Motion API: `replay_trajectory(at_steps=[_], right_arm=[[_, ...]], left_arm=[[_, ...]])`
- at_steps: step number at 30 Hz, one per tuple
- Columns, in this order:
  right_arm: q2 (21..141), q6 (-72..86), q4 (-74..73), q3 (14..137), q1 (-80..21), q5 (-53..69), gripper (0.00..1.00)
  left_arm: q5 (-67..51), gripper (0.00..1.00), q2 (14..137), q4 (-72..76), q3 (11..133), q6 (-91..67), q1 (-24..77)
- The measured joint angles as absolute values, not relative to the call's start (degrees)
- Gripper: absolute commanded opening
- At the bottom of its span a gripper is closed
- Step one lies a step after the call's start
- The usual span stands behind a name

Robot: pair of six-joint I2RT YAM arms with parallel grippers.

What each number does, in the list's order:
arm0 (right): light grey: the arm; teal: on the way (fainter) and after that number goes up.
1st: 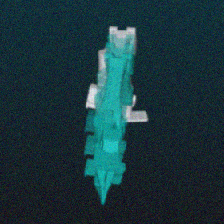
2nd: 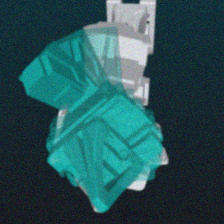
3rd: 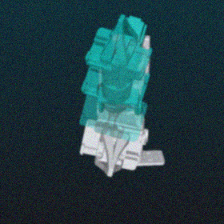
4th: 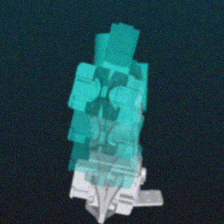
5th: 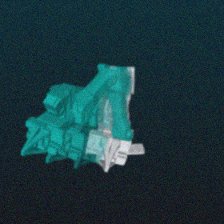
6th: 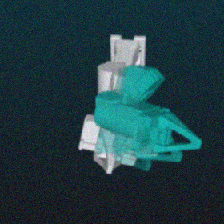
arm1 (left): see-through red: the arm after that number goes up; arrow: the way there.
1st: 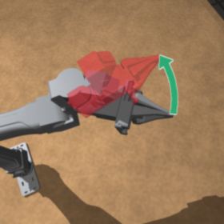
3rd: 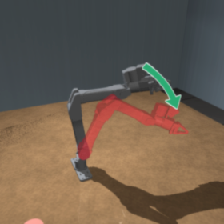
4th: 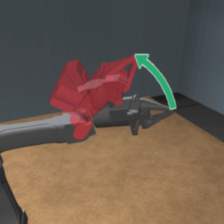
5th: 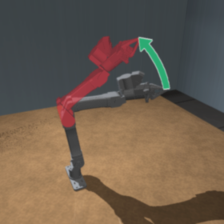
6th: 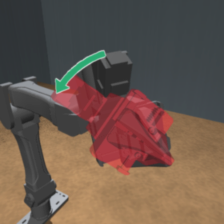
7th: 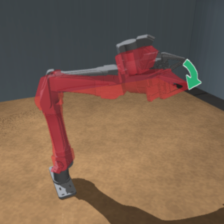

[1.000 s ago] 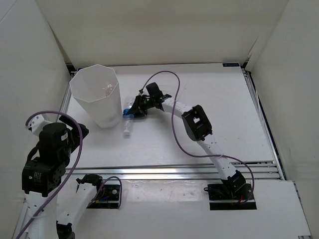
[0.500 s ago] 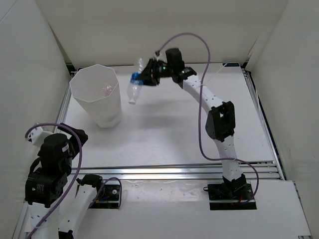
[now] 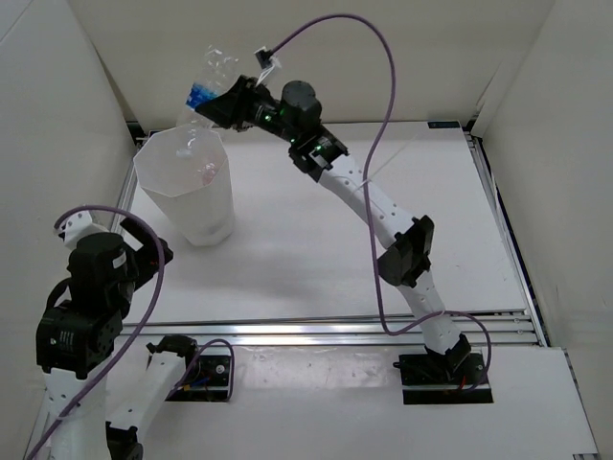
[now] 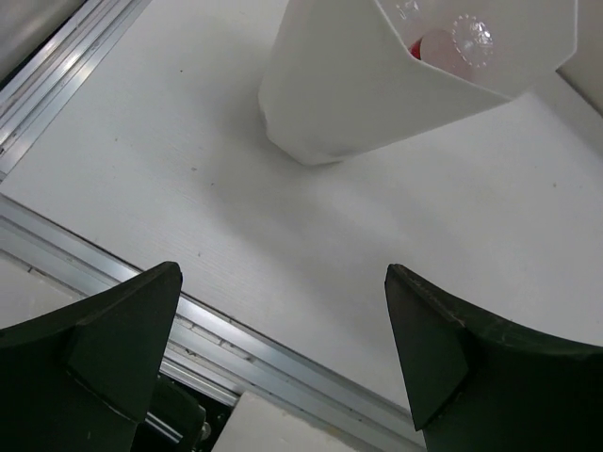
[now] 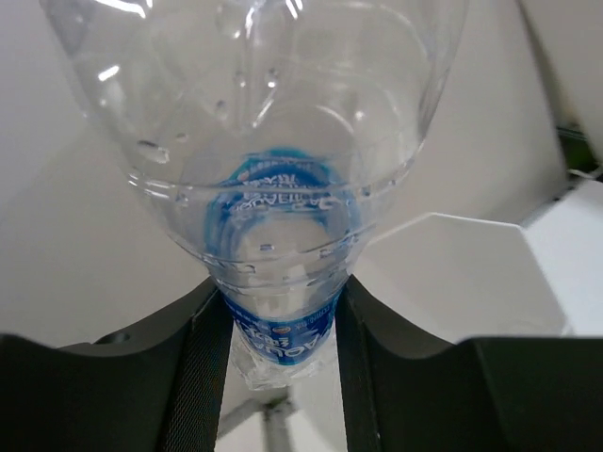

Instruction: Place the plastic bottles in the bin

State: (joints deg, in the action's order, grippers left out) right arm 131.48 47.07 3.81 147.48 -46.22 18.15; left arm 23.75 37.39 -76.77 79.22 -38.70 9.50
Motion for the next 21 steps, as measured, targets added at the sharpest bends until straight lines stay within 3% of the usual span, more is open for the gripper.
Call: replay_trajectory(at_steps=[2,3,4,9,13,21], right_arm=[[133.1,41.3,3.9,146.8,-48.0,15.0,0.36],[133.9,38.5,3.4,146.5,-48.6,13.5,0.76],[134.6,36.2,2.9,146.5,-49.2,12.4,1.00],[134.4,28.2,-2.7,145.6,-50.6,9.8,1.00],[124.4,32.6,-10.4,139.1,-46.9,11.2,1.00],[99.8,49.1,-24.7,127.6,-19.2,25.1,1.00]], left_arm=[[22.4,1.00,39.3,-76.8,80.6,-36.3,9.5],[21.5,1.00,40.3,-76.9,81.4,-35.2,9.5],[21.0,1.00,41.2,-76.8,82.1,-34.3,9.5],[19.4,1.00,44.8,-76.8,85.1,-32.2,9.5],[19.9,1.00,44.9,-75.2,85.2,-32.0,9.5],[29.4,1.00,32.0,-63.4,65.3,-36.5,9.5]])
